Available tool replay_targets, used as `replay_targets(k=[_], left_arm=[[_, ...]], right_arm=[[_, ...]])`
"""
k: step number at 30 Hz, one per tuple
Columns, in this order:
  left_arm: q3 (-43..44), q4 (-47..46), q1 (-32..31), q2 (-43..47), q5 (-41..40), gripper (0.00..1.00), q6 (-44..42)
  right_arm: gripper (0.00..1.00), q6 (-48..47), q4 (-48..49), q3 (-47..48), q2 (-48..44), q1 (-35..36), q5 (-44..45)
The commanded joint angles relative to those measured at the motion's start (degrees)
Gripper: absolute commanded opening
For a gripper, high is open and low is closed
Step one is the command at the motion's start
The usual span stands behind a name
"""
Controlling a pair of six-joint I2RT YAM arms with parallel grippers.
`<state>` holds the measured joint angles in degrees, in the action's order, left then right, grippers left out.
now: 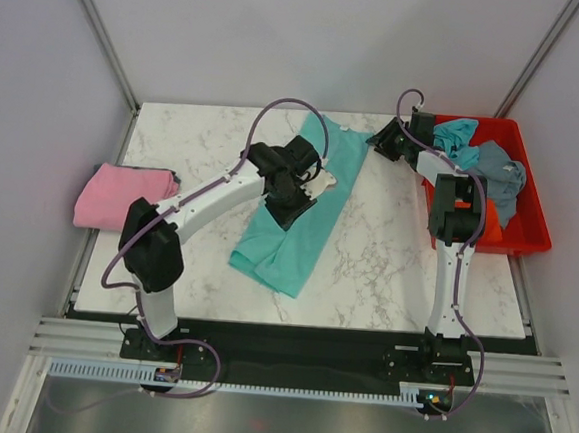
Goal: Fold and stack the t-shirts
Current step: Fold the tshirt
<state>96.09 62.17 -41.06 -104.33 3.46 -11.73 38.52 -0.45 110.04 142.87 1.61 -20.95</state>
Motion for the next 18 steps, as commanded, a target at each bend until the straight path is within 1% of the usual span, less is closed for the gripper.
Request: replay_targets(k=[1, 2, 4, 8, 9, 10, 11, 13, 18], left_arm=[[1.02, 3.04, -1.91, -1.83, 8.92, 0.28, -1.72], [1.20, 3.56, -2.27, -2.71, 9.80, 0.20, -1.63], [1.20, 3.40, -2.89, -4.38, 12.00, 0.17, -0.94], [1.03, 2.78, -3.50, -6.93, 13.58, 0.15, -0.41], [1.11, 2.69, -3.68, -7.81, 14.46, 0.12, -0.32], [1.29, 2.78, -3.77, -9.47, 14.99, 0.04, -0.40], [1.46, 2.61, -3.94, -10.53, 15.51, 0.02, -0.40], [1.81, 2.60, -3.94, -13.16, 16.22, 0.02, 0.12], [0.24, 1.38, -3.94, -15.63, 17.45, 0.02, 0.74]], right_arm=[[0.51, -1.26, 0.62, 1.32, 0.12, -0.02, 0.74], [0.51, -1.00, 0.71, 1.75, 0.48, -0.02, 0.56], [0.51, -0.64, 0.71, 2.11, 1.62, -0.02, 0.21], [0.50, 0.67, 1.32, 2.46, 2.41, -0.02, -0.93], [0.50, 1.63, 1.33, 2.37, 2.50, -0.02, -1.20], [0.50, 2.17, 1.41, 2.37, 2.59, -0.02, -1.20], [0.49, 2.52, 1.50, 2.55, 2.77, 0.06, -1.20], [0.47, 3.31, 1.59, 2.81, 3.12, 0.24, -1.37], [0.46, 4.81, 2.03, 3.52, 3.82, 0.85, -1.37]])
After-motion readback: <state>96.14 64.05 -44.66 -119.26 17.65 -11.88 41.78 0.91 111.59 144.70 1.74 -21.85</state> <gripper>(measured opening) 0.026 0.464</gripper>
